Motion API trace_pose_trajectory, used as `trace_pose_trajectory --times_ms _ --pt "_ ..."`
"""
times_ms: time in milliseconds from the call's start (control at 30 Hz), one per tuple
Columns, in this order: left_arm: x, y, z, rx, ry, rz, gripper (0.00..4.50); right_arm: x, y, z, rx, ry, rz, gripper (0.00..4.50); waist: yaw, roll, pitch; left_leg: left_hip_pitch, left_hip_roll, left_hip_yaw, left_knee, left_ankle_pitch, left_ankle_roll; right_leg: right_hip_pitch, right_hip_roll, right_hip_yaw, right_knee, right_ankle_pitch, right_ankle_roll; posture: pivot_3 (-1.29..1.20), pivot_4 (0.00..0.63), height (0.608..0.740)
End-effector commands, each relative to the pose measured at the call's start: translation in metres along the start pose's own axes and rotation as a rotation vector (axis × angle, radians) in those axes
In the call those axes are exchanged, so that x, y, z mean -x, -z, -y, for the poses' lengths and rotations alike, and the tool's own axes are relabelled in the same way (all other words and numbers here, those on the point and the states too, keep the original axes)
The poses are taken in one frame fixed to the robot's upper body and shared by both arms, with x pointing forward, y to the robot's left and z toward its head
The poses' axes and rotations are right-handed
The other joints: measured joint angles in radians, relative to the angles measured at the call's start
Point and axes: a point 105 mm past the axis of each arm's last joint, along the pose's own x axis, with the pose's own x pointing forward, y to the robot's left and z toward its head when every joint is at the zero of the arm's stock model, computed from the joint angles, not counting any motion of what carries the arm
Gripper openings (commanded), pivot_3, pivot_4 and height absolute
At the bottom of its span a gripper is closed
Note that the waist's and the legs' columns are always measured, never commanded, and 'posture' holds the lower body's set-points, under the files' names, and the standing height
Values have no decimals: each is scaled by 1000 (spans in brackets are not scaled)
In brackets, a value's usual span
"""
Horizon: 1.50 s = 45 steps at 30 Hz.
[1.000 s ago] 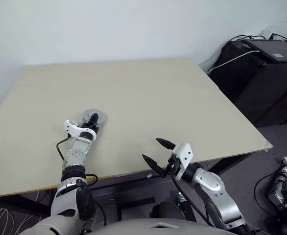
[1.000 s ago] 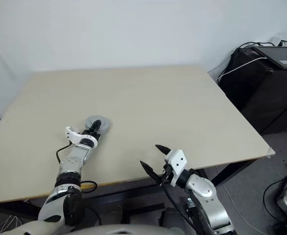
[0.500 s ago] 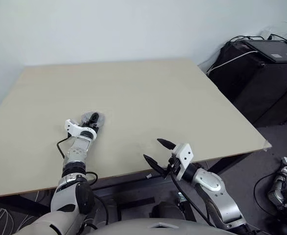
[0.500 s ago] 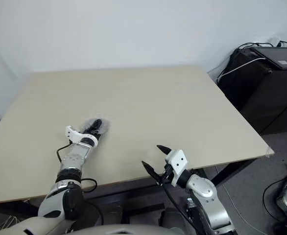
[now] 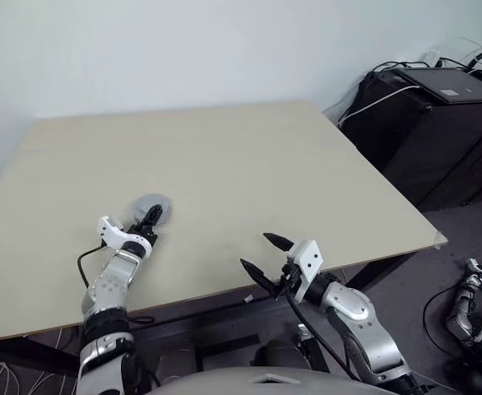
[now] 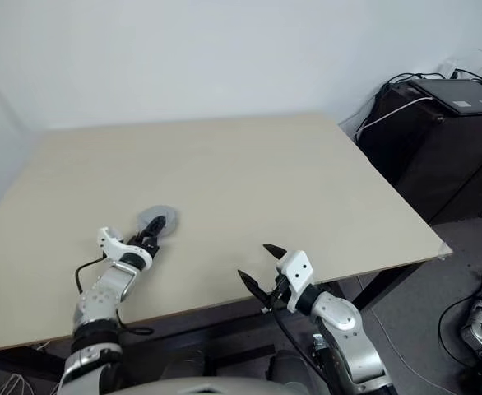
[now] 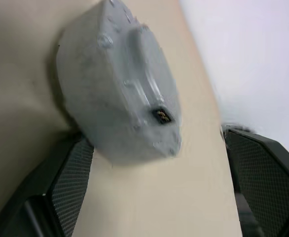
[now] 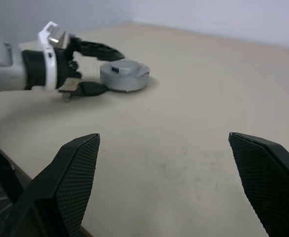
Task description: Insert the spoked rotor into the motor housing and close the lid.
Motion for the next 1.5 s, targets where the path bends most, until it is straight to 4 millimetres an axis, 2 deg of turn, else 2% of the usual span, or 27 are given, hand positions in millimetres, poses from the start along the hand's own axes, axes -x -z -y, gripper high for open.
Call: trace_pose_trajectory --times_ms 33,167,367,567,833,967,1167,1300,1500 --pt "12 17 0 -28 11 -92 4458 -4 -9 3 11 -2 29 4500 1 1 -3 0 0 0 0 0 0 0 0 0 0 0 0 0 0 740" --pt "29 24 1 -116 35 -128 4458 -6 -8 2 4 -14 28 4500 2 5 -6 0 0 0 0 0 0 0 -1 0 0 0 0 0 0 740" --pt "54 39 20 -529 174 -144 4458 -7 -6 3 -20 0 29 4500 5 6 -6 1 0 2 -3 0 -1 -2 -2 1 0 0 0 0 0 740" --pt "69 51 47 -841 335 19 4458 -1 3 7 -17 74 30 4500 20 8 -5 -1 2 3 -6 0 -1 -5 -6 2 0 0 0 0 0 740" --pt "76 61 57 -1102 353 250 4458 13 2 12 75 220 104 4500 25 12 -3 -2 1 4 -6 -1 0 -6 -7 2 -1 0 0 0 0 740" --pt "81 67 60 -1147 361 301 4458 25 10 13 84 241 74 4500 25 12 -3 -2 1 4 -6 -1 0 -6 -6 1 -1 0 0 0 0 740" --pt "88 65 53 -1167 324 332 4458 38 19 19 40 295 60 4500 24 12 -3 -2 2 4 -6 -1 0 -6 -7 1 -1 0 0 0 0 740" --pt "88 60 50 -1175 306 345 4458 38 24 19 27 308 55 4500 24 14 -1 -2 2 3 -6 -1 0 -6 -7 0 -1 0 0 0 0 740" --pt "84 52 52 -1182 292 369 4458 33 18 20 15 337 76 4500 25 15 -1 -2 2 3 -6 -1 0 -6 -8 -1 -1 0 1 0 0 740"
